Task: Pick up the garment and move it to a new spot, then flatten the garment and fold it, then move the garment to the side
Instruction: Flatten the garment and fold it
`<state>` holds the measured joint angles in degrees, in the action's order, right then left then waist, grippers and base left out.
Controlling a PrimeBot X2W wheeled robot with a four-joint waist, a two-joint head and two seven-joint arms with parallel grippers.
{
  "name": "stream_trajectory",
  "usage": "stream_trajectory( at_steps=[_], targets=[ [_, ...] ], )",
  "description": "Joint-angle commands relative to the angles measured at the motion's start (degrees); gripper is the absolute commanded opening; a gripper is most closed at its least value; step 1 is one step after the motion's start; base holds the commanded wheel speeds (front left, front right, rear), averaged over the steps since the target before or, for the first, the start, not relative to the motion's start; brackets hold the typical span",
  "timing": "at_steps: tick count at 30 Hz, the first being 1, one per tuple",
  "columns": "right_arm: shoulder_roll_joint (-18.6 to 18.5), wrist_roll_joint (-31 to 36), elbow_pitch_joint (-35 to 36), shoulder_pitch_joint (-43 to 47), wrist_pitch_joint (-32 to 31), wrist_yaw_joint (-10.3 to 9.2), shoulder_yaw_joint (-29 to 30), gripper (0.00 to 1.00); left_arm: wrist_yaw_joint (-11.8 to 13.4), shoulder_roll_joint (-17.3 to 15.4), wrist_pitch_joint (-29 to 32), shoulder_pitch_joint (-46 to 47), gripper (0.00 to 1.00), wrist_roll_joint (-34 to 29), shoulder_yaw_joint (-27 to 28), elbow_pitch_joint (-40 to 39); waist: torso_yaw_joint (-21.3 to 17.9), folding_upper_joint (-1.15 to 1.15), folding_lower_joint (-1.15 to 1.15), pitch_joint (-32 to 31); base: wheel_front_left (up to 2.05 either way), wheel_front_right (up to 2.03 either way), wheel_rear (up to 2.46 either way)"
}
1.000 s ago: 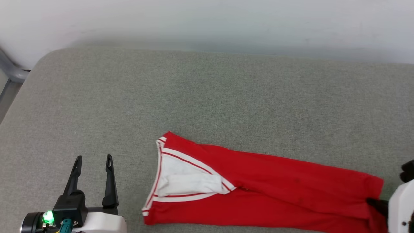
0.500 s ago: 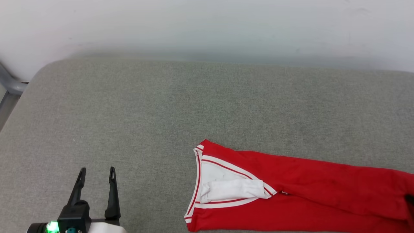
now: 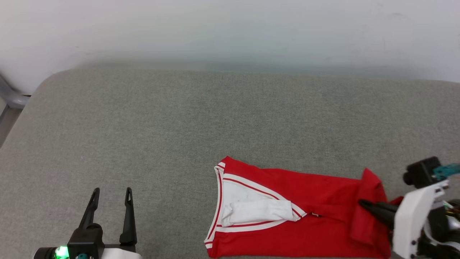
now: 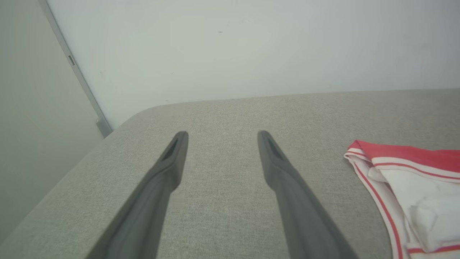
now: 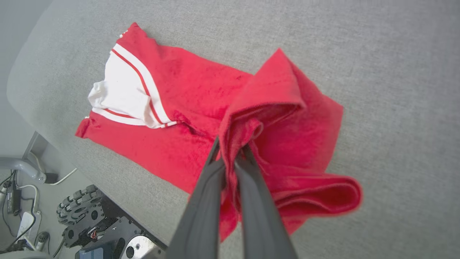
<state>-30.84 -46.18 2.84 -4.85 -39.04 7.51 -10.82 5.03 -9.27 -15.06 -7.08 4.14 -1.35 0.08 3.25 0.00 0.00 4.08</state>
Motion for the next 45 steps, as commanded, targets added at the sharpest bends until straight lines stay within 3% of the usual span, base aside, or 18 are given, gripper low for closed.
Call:
stream_trajectory(
  at_steps=[1, 7, 15, 26, 34, 35, 36, 37, 45],
  targets=[
    [0.91, 0.53, 1.04, -1.70, -0.66, -0.05, -1.74, 0.00, -0.39, 0.19, -0.15, 0.77, 1.00, -0.33, 0.22, 0.11, 0.42, 0.00, 0.00, 0.38, 0.00, 0.00, 0.00],
    [3.60, 1.39, 1.43, -7.76, -1.05, -0.05, -10.31, 0.00, -1.39, 0.87, -0.15, 1.82, 1.00, -0.88, 0.72, 0.69, 1.71, 0.00, 0.00, 1.54, 0.00, 0.00, 0.00],
    [6.00, 2.97, -3.53, -18.89, 1.09, -0.05, -23.34, 0.00, -2.71, 1.77, -0.15, 3.67, 1.00, -1.18, 1.55, 1.61, 3.65, 0.00, 0.00, 3.53, 0.00, 0.00, 0.00],
    [11.53, 6.52, -19.34, -31.13, 4.77, -0.05, -36.60, 0.00, -3.76, 3.37, -0.15, 5.67, 1.00, -1.96, 1.55, 2.16, 6.11, 0.00, 0.00, 5.93, 0.00, 0.00, 0.00],
    [15.70, 5.14, -31.99, -35.18, 8.83, -0.05, -42.68, 0.00, -4.27, 4.21, -0.15, 7.02, 1.00, -2.30, 1.44, 2.52, 6.78, 0.00, 0.00, 7.56, 0.00, 0.00, 0.00],
    [15.71, 4.83, -32.18, -35.46, 10.00, -0.05, -42.98, 0.12, -4.31, 4.24, -0.15, 7.02, 1.00, -2.38, 1.51, 2.59, 6.69, 0.00, 0.00, 7.39, 0.00, 0.00, 0.00],
    [15.44, 4.50, -32.06, -35.71, 11.27, -0.05, -43.19, 0.65, -4.32, 4.27, -0.15, 6.86, 1.00, -2.48, 1.61, 2.70, 6.59, 0.00, 0.00, 7.08, 0.00, 0.00, 0.00],
    [15.05, 3.93, -31.64, -35.66, 12.39, -0.05, -43.41, 1.00, -4.31, 4.29, -0.15, 6.51, 1.00, -2.59, 1.77, 2.78, 6.45, 0.00, 0.00, 6.64, 0.00, 0.00, 0.00],
    [7.33, 3.02, -22.96, -31.12, 24.57, -0.06, -38.75, 1.00, -4.38, 3.91, -0.15, 3.09, 1.00, -2.75, 3.06, 3.21, 3.67, 0.00, 0.00, 1.79, 0.00, 0.00, 0.00]
  ],
)
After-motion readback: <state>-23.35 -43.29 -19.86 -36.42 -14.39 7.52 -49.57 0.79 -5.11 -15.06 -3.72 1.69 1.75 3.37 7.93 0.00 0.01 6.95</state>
